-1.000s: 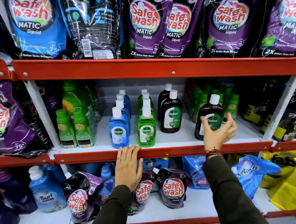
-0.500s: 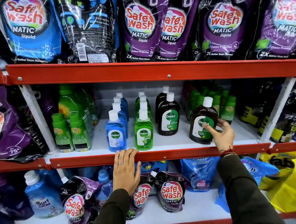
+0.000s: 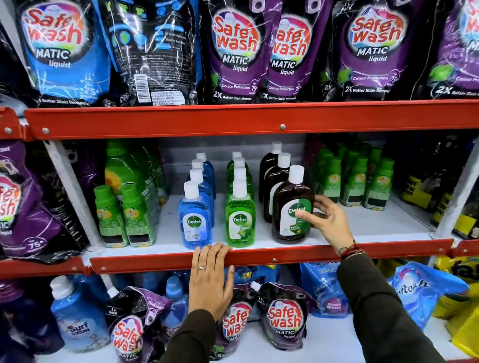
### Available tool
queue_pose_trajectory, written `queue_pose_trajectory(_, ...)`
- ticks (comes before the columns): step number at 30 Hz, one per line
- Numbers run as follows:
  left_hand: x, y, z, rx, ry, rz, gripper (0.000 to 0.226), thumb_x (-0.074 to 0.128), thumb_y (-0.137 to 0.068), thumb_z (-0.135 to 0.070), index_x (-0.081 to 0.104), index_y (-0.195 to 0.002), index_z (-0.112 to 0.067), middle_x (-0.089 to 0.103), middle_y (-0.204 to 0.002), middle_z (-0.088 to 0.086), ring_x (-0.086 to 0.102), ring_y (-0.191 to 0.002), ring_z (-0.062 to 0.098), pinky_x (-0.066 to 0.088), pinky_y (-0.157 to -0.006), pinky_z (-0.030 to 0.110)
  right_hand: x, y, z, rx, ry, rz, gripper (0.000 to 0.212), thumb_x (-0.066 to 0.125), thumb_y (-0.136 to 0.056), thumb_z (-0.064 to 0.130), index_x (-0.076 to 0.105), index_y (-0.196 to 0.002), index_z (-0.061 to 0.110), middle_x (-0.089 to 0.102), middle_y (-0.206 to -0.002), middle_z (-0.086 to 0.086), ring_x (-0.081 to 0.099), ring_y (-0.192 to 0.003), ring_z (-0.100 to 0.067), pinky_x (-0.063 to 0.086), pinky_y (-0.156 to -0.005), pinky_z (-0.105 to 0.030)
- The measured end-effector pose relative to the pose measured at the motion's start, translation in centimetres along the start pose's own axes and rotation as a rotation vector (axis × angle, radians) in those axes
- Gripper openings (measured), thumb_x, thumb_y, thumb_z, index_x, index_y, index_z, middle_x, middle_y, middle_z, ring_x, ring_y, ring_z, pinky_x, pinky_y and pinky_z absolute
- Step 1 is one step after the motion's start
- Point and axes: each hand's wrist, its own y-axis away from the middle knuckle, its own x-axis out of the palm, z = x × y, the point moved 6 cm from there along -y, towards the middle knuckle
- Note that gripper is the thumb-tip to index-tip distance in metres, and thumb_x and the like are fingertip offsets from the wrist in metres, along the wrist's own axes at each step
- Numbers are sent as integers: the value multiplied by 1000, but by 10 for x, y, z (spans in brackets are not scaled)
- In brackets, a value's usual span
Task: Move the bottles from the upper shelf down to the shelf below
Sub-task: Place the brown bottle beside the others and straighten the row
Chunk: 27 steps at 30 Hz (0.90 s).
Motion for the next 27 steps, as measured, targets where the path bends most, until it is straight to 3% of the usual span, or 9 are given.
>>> queue_pose_trajectory(4,0,0,1,3,-2,-16,45,43,-96,-35,49,-137,-16,58,-136,6,45,-133,25,12,-125,42,7,-6,-6,18,-27,34,40,82,-75,3,63,-105,23,70,-116,-10,63,-120,-24,58,-86,-35)
queue_pose_trajectory(7,0,0,0,-4,18,-23,44,43,-97,-36,50,-136,-16,57,-136,6,43,-134,24,13,-125,44,6,-7,-7,12,-16,48,39,82,-75,6,64,-104,25,70,-118,-13,64,-121,-26,57,-93,-45)
queue_pose_trajectory(9,-4,-1,-3,-35,88,-40,42,42,-98,-35,51,-134,-17,56,-136,4,44,-134,23,13,-125,44,6,-6,-5,-3,14,53,39,82,-76,7,64,-105,26,71,-116,-9,66,-116,-16,56,-98,-49)
queue_pose_trajectory(13,-20,-10,-23,-94,339,-107,35,42,-98,-31,49,-132,-24,52,-138,-5,45,-132,11,18,-123,39,9,2,-3,-28,47,35,39,79,-81,8,59,-111,22,68,-110,6,64,-97,16,58,-92,-31)
queue_pose_trajectory(16,-31,-28,-55,-42,527,-94,40,42,-101,-29,44,-141,-23,45,-145,-5,38,-137,5,27,-120,33,12,8,-3,-34,46,15,42,76,-84,11,55,-120,17,66,-111,2,64,-103,6,58,-78,-15)
queue_pose_trajectory(19,-31,-47,-90,-57,786,30,53,42,-105,-32,27,-155,-24,30,-159,-6,30,-147,5,25,-121,22,16,18,-3,-33,21,1,51,75,-87,29,51,-131,21,64,-128,-2,59,-125,-13,56,-97,-30)
queue_pose_trajectory(23,-19,-67,-120,-278,1015,240,66,34,-106,-44,0,-161,-29,-2,-169,-13,-3,-152,-6,1,-119,10,20,30,-5,19,-53,-22,63,56,-87,62,49,-141,29,59,-142,3,56,-133,-13,42,-116,-46)
queue_pose_trajectory(25,-14,-75,-128,-419,1115,370,66,28,-107,-47,-5,-160,-26,-8,-169,-9,-8,-154,2,-3,-121,22,26,36,1,18,-41,-22,50,45,-97,56,53,-138,29,60,-139,10,55,-130,-8,41,-116,-33)
queue_pose_trajectory(27,-13,-82,-133,-475,1162,435,66,22,-107,-50,-6,-160,-24,-8,-169,-8,-9,-155,7,-3,-121,27,29,40,3,22,-20,-29,47,39,-103,47,50,-142,22,53,-138,15,50,-128,-3,38,-106,-7)
